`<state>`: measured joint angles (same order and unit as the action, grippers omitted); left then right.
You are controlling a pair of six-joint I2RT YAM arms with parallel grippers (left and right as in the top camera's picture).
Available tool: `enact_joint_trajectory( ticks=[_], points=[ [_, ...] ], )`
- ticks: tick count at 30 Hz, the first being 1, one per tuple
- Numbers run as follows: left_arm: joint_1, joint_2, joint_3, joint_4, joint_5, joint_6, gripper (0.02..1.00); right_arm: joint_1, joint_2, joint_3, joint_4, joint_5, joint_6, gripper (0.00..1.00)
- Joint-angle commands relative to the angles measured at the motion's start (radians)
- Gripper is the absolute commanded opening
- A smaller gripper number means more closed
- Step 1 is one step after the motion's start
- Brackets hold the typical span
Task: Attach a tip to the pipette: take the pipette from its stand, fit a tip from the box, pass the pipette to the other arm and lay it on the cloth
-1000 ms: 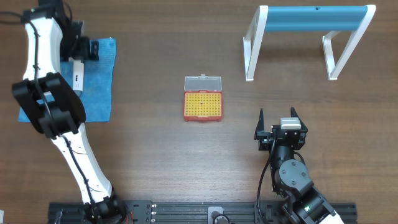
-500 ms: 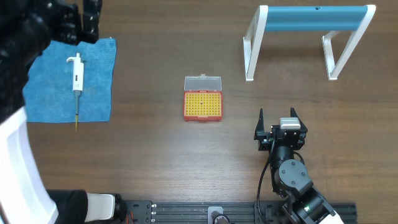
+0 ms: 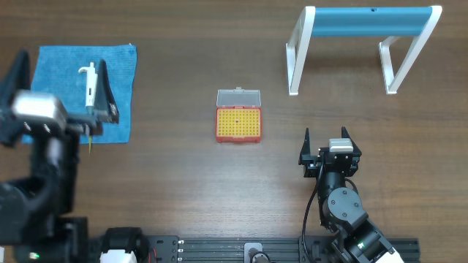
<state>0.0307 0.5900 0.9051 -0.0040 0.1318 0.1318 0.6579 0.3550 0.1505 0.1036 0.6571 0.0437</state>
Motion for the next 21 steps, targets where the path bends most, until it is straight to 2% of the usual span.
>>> enact_joint_trajectory(
  ticks=[1,4,8,11,15,16,21],
  points=[
    [0.033,-0.306,-0.475,0.24,-0.011,-0.072,0.998,0.006,-0.009,-0.002,0.002,0.009,0.005,0.781],
    [0.034,-0.384,-0.675,0.346,-0.024,-0.145,0.998,0.006,-0.009,-0.002,0.002,0.009,0.005,0.781],
    [0.024,-0.472,-0.807,0.346,-0.043,-0.182,0.998,0.006,-0.009,-0.002,0.002,0.009,0.005,0.781],
    [-0.027,-0.534,-0.873,0.323,-0.103,-0.243,0.998,0.006,-0.009,-0.002,0.002,0.009,0.005,0.781],
    [-0.072,-0.587,-0.9,0.081,-0.105,-0.327,0.998,0.006,-0.009,-0.002,0.002,0.009,0.005,0.781],
    [-0.072,-0.587,-0.9,0.021,-0.079,-0.338,0.998,0.006,-0.009,-0.002,0.003,0.009,0.005,0.781],
    [-0.072,-0.587,-0.9,-0.07,-0.042,-0.337,0.998,0.006,-0.009,-0.002,0.002,0.009,0.005,0.781]
  ],
)
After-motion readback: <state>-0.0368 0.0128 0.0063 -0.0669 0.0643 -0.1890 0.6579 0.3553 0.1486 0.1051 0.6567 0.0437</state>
